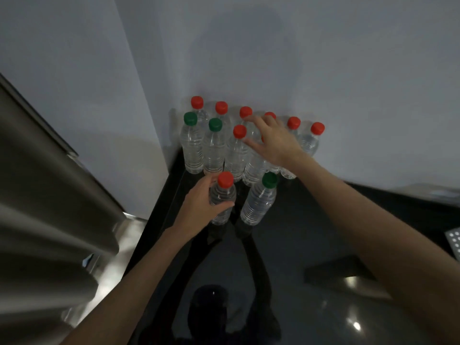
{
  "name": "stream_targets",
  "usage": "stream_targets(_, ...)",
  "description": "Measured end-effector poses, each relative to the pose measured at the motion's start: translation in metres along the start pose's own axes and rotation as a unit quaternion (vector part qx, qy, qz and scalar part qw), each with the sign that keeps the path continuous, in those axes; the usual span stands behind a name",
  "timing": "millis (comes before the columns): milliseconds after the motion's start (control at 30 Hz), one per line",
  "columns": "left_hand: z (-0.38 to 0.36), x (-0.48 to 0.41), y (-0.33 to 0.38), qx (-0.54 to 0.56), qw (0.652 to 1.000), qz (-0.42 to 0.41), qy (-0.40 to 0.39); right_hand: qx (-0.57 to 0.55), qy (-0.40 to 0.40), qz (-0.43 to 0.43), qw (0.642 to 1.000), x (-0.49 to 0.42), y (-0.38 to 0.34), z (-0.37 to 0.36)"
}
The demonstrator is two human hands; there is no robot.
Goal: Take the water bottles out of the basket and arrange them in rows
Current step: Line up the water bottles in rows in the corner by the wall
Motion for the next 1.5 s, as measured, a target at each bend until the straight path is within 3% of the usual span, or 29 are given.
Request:
stream_targets(167,-0.004,-0.004,0.000,0.004,1.000,-0.006,0.006,0.140,-0.022,0.130,0.981,-0.021,0.004,-0.022)
stream_targets(500,-0.005,-0.010,0.001,-0.042,0.998,-0.043,-0.010,0.157,0.011,0.207,0.966,-0.041,0.009,-0.041)
stream_targets(767,-0.006,-0.012,-0.003,-0.054,0.995,-0.068,0.047,0.098,0.063,0.196,0.974,-0.033,0.018,-0.034)
stream_targets(1133,0.004,-0.051,0.011,-0.053,0.992,-0.041,0.106,0.112,0.120,0.139,0.977,0.005,0.082,0.012)
stream_targets(1500,-0.026,-0.126,0.042,-0.102,0.988,-0.074,0.088,0.133,0.159,0.165,0.964,0.023,0.101,0.017)
Point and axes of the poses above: each hand's wrist, its own x-axis away from the middle knuckle, its own z-axis out of the back of the hand, y = z × x, the point moved 7 cm from there along -x, towards the middle knuckle, and after that the axes turned 11 degrees about -x, right-handed, at the moved point
